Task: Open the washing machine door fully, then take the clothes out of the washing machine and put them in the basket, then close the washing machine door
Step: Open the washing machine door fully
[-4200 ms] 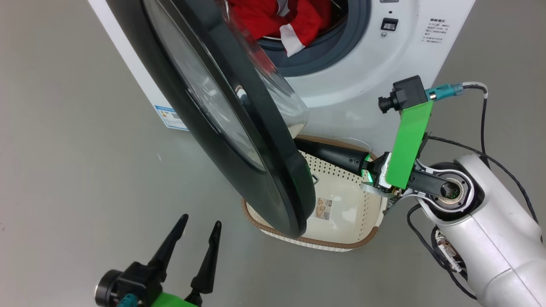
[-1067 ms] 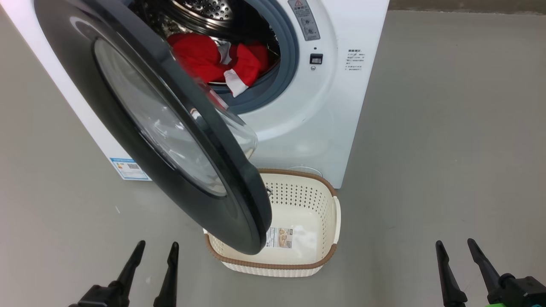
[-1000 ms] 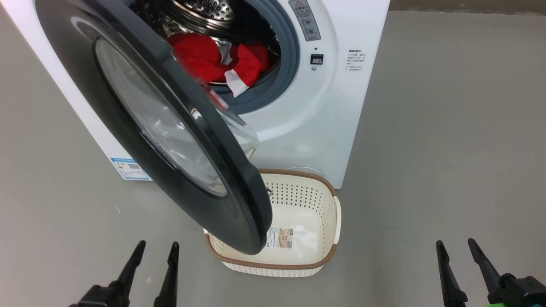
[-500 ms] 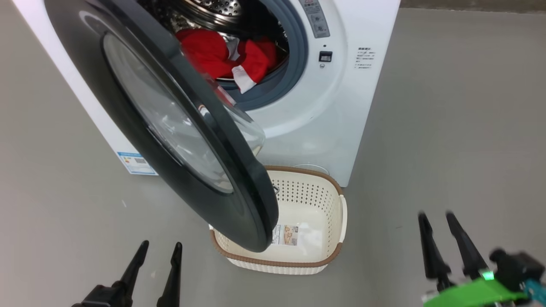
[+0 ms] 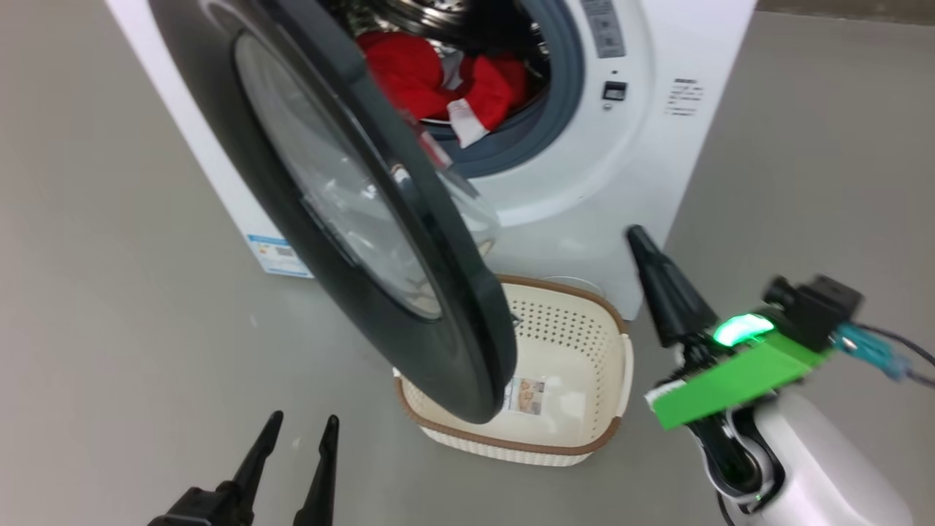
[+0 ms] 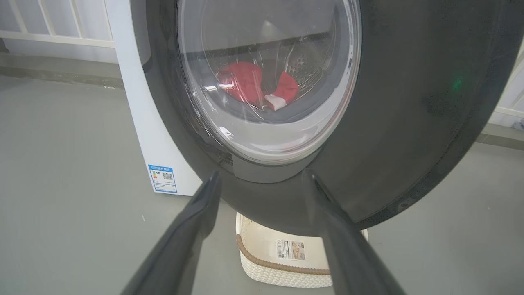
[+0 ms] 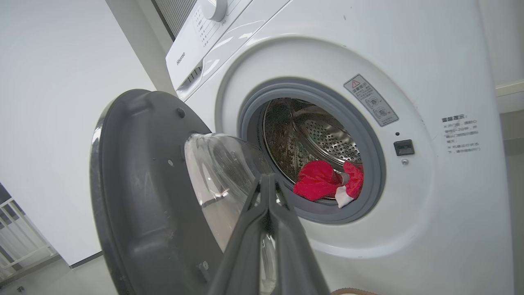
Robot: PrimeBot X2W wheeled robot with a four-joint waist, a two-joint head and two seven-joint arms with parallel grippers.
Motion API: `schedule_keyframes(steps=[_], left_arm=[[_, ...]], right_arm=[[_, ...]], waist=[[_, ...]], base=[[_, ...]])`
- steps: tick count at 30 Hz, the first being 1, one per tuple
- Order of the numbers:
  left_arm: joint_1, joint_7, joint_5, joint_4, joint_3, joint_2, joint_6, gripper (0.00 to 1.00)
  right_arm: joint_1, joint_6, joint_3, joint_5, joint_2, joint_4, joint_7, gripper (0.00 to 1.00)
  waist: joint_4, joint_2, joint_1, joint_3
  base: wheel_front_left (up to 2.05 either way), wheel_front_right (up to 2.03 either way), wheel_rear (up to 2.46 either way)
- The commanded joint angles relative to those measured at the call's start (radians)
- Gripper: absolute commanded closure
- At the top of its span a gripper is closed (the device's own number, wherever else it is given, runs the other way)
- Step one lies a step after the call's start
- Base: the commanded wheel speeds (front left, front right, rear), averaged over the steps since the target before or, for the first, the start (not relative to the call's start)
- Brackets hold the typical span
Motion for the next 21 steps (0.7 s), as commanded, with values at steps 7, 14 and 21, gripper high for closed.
schedule_keyframes(steps=[7, 14, 21], left_arm=[[-0.023, -0.012, -0.015, -0.031, 0.008, 0.003, -0.005, 0.0], [-0.028, -0.012, -0.027, -0.034, -0.017, -0.001, -0.005, 0.0], [-0.039, -0.012, -0.038, -0.039, -0.036, -0.002, -0.005, 0.0]], right_arm=[[-0.164, 0.006, 0.225, 0.261, -0.09, 0.02, 0.048, 1.0], [-0.25, 0.006, 0.359, 0.53, -0.174, -0.01, 0.18, 1.0], [-0.289, 0.006, 0.398, 0.674, -0.233, -0.042, 0.27, 1.0]], waist=[[0.062, 0.0, 0.0, 0.026], [0.098, 0.0, 0.0, 0.045], [0.123, 0.0, 0.0, 0.064]], base=[[0.0, 0.0, 0.0], [0.0, 0.0, 0.0], [0.0, 0.0, 0.0]])
